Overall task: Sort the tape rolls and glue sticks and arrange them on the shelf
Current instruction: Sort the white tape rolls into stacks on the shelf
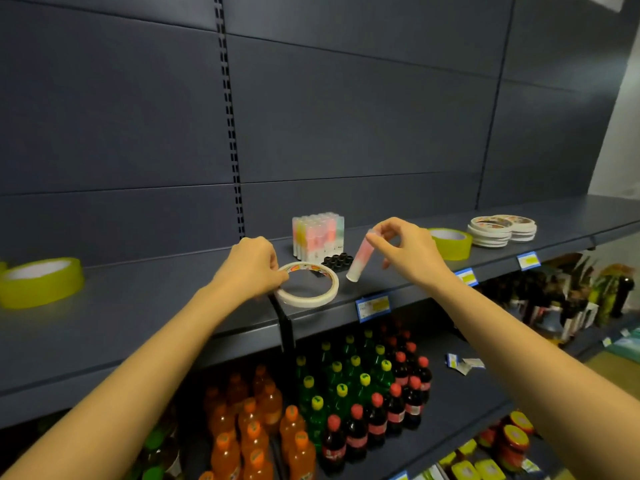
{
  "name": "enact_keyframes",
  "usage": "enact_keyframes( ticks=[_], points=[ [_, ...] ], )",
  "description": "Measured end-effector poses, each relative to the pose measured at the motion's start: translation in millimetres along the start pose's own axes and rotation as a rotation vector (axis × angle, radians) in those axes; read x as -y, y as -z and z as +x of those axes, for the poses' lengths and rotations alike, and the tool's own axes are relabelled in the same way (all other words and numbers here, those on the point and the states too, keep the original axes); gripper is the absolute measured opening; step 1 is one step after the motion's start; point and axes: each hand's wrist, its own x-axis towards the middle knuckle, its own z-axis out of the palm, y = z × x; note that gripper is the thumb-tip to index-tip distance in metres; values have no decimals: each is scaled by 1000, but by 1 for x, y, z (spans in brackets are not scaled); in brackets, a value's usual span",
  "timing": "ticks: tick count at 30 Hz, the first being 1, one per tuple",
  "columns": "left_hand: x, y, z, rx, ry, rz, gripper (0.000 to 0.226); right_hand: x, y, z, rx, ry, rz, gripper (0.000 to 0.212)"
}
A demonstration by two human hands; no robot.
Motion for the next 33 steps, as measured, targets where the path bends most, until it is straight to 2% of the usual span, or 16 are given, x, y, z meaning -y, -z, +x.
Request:
enact_keyframes(
  ticks=[7,20,23,26,29,33],
  points=[
    [-4,-24,36,-16,76,25,18,-30,-25,50,40,65,97,13],
    [-10,-38,78,-88,180,110,16,-58,-76,124,146,230,156,20],
    [-13,-40,78,-89,203,126,16,-60,-83,131,171,255,94,20],
    [-17,-40,79,-102,226,135,15,-58,-88,138,146,394,-83,21],
    [-22,-40,79,-127,254,130,15,-58,-86,143,157,497,-154,24],
    [-36,-45,80,-156,251,129,14,-65,-72,155,327,523,-129,28]
  ],
)
